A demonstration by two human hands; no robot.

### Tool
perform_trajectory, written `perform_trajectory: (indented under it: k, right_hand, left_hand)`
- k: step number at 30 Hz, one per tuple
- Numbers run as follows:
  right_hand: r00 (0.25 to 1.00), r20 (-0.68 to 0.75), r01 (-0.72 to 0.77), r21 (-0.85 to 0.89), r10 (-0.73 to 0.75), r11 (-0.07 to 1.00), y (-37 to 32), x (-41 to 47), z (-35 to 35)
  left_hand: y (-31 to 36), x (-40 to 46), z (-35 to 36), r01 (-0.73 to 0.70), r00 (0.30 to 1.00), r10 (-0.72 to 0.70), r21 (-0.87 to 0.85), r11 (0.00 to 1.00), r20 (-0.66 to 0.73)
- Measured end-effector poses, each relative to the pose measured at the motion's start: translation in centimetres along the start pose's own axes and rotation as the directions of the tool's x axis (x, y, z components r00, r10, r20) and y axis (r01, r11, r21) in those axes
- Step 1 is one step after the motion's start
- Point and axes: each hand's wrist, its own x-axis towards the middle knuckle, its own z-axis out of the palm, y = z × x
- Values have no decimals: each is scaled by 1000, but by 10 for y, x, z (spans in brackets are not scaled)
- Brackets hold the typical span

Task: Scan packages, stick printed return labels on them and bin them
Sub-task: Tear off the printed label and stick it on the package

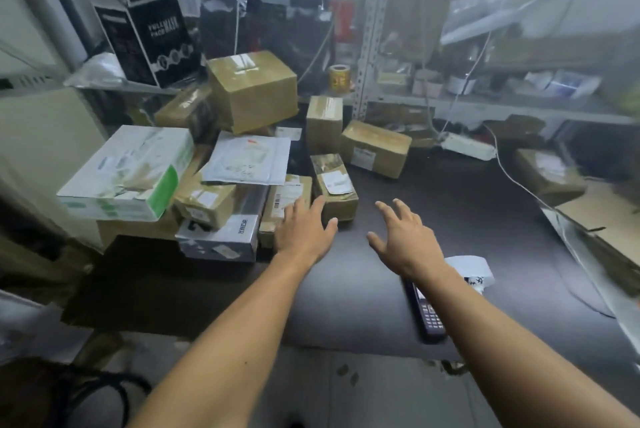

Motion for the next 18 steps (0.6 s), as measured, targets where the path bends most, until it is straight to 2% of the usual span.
perform_trajectory:
  k: [8, 15, 18]
  right_hand:
    - [988, 149, -51, 30, 46, 998, 24, 70, 27]
    - [965, 262, -19, 188, -32, 982, 42, 154, 48]
    - [958, 266, 23, 291, -104, 956, 42, 190, 60]
  left_hand:
    - [-2, 67, 34, 77, 990, -64, -102, 992, 128]
    - [3, 133, 68, 221, 969, -195, -177, 959, 153]
    - [6, 160, 81, 263, 963, -235, -269, 927, 133]
